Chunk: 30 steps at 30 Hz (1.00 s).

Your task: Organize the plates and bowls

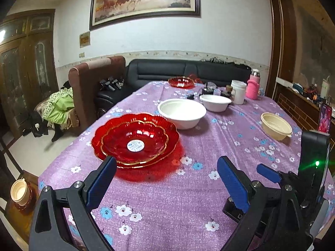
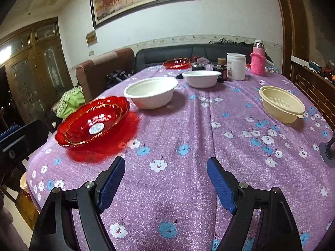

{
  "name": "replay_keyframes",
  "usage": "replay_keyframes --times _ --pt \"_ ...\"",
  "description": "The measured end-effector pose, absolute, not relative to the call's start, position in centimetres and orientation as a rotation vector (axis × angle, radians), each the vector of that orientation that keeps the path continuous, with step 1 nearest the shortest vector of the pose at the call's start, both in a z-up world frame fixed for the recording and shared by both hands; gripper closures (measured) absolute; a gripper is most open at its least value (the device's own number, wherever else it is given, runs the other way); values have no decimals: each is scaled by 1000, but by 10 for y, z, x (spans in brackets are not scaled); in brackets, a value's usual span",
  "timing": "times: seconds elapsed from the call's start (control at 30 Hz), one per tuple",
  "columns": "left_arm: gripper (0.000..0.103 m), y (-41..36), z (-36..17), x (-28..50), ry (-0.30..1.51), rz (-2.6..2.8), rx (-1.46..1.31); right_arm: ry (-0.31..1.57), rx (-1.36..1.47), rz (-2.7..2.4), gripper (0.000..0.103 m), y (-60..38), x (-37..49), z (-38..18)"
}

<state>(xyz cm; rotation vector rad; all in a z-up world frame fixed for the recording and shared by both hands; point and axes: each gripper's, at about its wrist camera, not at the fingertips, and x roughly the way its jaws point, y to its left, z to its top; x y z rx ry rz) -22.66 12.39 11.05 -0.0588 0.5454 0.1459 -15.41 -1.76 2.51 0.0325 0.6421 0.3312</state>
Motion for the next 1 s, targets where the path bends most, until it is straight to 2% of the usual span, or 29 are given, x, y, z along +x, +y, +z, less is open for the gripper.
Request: replay_keyframes --times 0.13,0.37,0.5,0.7,1.0 --pt "7 126 107 -225 556 138 -76 636 38 334 21 -18 -153 25" --pt "7 131 102 -214 610 106 -107 664 43 324 32 -22 -146 21" --pt "7 140 107 -202 652 67 -152 668 54 328 36 -27 -144 25" --pt "7 165 124 -173 661 78 -210 638 89 292 36 -56 -132 47" --pt "7 194 132 -133 689 87 -295 701 188 273 36 -86 -63 66"
